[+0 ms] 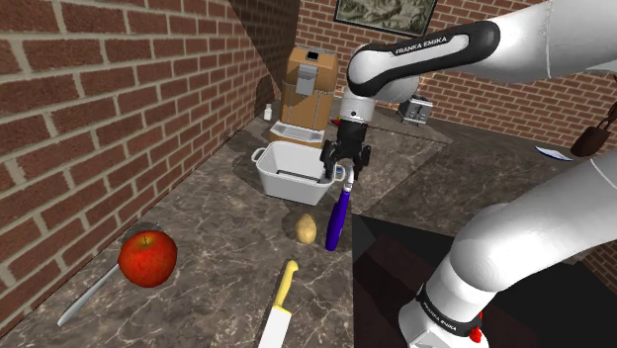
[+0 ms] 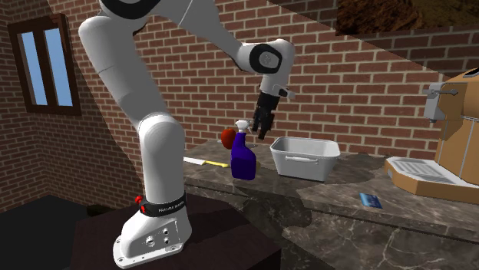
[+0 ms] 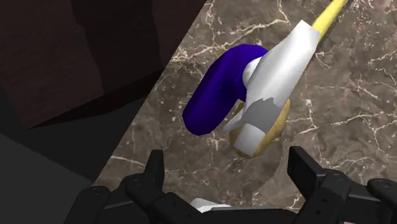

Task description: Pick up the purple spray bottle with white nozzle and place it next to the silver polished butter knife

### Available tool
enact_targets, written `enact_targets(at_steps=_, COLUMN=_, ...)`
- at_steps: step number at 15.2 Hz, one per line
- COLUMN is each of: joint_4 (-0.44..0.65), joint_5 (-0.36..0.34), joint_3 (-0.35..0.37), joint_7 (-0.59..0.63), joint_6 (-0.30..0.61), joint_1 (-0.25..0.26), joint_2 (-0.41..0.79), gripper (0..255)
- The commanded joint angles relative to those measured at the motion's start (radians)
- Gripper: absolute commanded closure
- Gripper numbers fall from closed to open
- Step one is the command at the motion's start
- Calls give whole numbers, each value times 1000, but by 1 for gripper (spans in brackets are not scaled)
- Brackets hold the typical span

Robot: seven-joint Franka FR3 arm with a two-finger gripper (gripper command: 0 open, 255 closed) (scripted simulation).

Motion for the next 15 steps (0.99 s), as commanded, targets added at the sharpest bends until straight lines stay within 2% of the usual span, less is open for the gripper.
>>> enact_targets(at_steps=1, joint_4=-16, joint_5=17, joint_3=-11, joint_7=40, joint_6=34, joint_1=-20, joint_2=55, gripper=0)
enact_targets(at_steps=3, joint_4=-33, joint_5=36, joint_3=-21, joint_7=75, joint_6=72, joint_1=-36, joint_2=110, gripper=0)
enact_targets(at_steps=10, joint_4=-110, joint_5=58, joint_3=-8, joint_7=68, joint_6=171, joint_1=-24, joint_2=132, gripper=0)
enact_targets(at_steps=15, joint_4=-116, joint_5=60, joint_3=-6, joint_7=67, joint_6=180, joint_1=-22, joint_2=134, gripper=0)
